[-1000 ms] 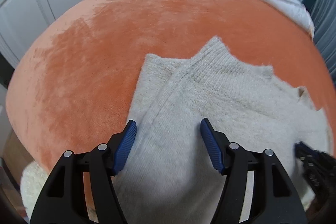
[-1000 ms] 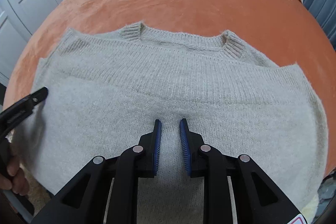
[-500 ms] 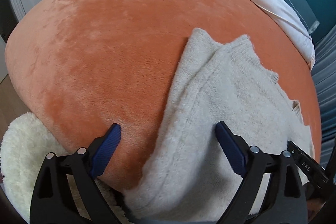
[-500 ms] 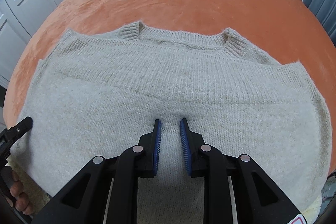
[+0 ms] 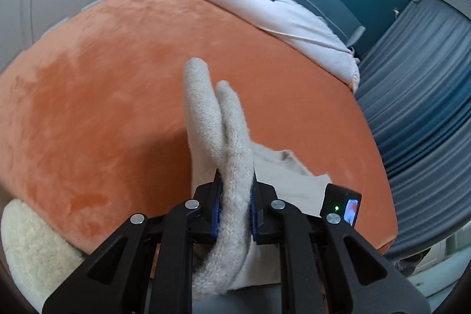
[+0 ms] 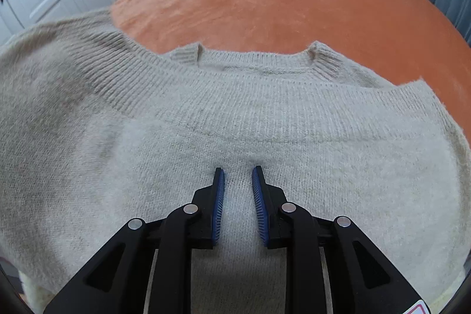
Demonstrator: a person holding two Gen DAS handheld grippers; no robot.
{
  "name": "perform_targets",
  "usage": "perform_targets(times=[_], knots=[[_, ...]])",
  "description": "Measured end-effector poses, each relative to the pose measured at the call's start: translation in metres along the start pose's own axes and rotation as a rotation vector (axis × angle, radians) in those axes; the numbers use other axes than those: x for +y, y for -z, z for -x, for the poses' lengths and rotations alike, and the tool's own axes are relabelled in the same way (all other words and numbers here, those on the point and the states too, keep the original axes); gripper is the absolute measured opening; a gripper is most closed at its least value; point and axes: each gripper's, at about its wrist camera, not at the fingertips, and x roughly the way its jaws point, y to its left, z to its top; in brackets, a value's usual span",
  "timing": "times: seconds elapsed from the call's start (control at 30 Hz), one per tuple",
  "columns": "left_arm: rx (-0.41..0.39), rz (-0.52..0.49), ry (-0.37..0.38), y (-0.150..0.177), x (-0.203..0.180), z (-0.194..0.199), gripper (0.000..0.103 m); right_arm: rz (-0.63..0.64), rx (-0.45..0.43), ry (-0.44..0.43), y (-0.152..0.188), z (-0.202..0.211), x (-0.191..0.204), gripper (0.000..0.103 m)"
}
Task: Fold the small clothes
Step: 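Grasp the sweater side with the left tool and fold it over the body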
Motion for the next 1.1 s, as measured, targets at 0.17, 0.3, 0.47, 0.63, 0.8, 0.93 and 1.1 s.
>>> perform_targets(times=[0.17,0.3,0.47,0.63,0.8,0.93,1.1], knots=[[0.043,0.126,-0.076,-0.001,0.037,-0.02,0.014,-0.082,-0.031,-0.057,0.018,0.037,-0.037,0.036],[0.074,0.241,-0.163,0.014,0.093,-0.017,0.013,-0.072,-0.04,-0.007,0.036,0.054,-0.06,0.036],[0.131,0.287,-0.241,0.038,0.129,-0.029,0.014,-0.071,-0.023,-0.066,0.03,0.047,-0.056,0.036],[0.142,0.29,-0.237,0.041,0.119,-0.032,0.013,0.061,0.013,-0.003,0.026,0.012,-0.031,0.038],[0.08,0.052,-0.096,0.002,0.02,0.001,0.013,0.006,-0.005,-0.044,0.029,0.036,-0.044,0.038],[0.071,-0.168,0.072,-0.001,-0.09,0.003,0.013,-0.15,-0.045,-0.085,0.041,0.07,-0.091,0.038],[0.188,-0.343,0.188,0.041,-0.184,-0.054,0.016,-0.247,-0.08,-0.048,0.068,0.101,-0.148,0.038]])
